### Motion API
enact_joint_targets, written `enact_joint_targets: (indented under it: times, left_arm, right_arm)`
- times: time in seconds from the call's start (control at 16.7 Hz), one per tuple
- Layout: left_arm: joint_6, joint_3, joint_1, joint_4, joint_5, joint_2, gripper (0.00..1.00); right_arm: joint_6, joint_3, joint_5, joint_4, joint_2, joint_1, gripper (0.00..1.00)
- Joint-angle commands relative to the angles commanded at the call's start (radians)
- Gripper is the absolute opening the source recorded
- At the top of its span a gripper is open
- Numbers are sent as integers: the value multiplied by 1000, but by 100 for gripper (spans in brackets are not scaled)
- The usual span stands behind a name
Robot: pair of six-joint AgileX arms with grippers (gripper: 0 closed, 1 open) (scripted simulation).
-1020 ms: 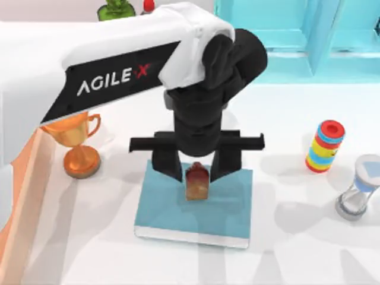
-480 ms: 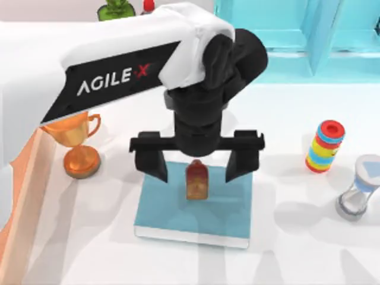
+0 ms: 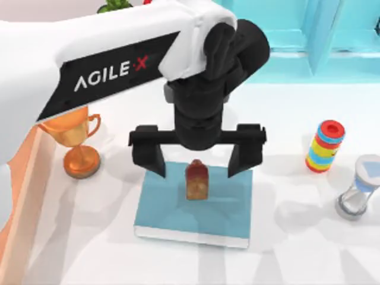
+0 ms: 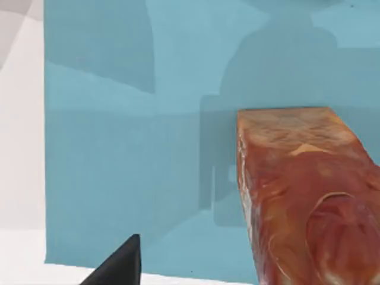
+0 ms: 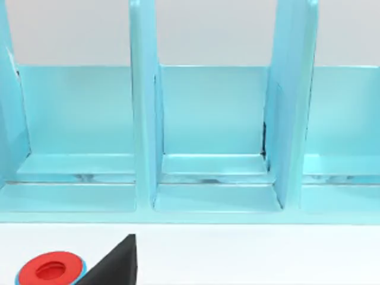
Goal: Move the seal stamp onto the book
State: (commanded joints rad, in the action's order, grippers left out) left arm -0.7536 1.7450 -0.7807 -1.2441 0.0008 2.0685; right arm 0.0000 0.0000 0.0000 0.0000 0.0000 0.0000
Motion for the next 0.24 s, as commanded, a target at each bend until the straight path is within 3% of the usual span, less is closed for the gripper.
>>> enact_joint_targets:
  times: [0.24]
  left_arm:
    - [0,53,0,-59,0,-7,100]
  right_arm:
    - [0,0,0,0,0,0,100]
